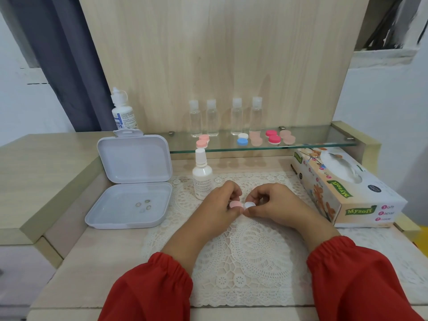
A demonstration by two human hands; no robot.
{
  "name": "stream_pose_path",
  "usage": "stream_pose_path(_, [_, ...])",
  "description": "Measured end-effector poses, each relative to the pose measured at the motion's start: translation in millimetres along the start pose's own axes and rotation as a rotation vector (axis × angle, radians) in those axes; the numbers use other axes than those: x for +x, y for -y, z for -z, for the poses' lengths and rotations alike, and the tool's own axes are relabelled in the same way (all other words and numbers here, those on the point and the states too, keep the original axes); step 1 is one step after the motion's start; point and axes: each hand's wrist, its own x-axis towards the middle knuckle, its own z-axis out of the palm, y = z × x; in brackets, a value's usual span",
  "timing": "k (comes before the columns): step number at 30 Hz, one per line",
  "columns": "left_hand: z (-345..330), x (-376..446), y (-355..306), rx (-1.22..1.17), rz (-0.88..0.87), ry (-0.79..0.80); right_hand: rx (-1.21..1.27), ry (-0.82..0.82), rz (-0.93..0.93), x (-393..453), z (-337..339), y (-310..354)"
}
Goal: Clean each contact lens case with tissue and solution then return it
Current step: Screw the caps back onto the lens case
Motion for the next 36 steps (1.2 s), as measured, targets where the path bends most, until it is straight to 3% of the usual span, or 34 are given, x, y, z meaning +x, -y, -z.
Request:
stream_pose_path(16, [3.4,-0.8,-4.4,-0.004,0.019,0.005,0.053,0.045,0.008,-0.2,3.6,-2.3])
stream_pose_path(19, [2.8,-0.8,-4.9,0.027,0.021,-0.004,0.147,-0.121,-0.008,3.2,8.9,-7.0])
stream_pose_path(21, [3.2,-0.3,-3.9,0.040,0.015,0.000,0.050,-0.262,-0.019,7.2,9.2,-10.8])
stream_pose_path(25, [3.1,-0.5,-3.1,0.051,-0.003,0.001,-0.345,-0.223,-0.043,14.6,1.3,-15.9])
stream_pose_path(28, [3.4,-0.4,-3.1,0.056,-0.012,0.001,-0.405,-0.236,-0.056,17.3,-1.6,-15.5])
stream_pose_path(32, [3.6,-0.5,-2.9,0.045,-0.002,0.001,-0.130,-0.245,-0.044,9.3,5.6,-10.7])
stream_pose_path(34, [3.4,-0.4,-3.2,0.045,0.003,-0.003,0.112,-0.190,-0.009,3.6,7.4,-5.1])
stream_pose_path(36, [3.5,-0.1,-3.6,0.032,0.012,-0.004,0.178,-0.117,0.037,0.0,6.6,-2.1])
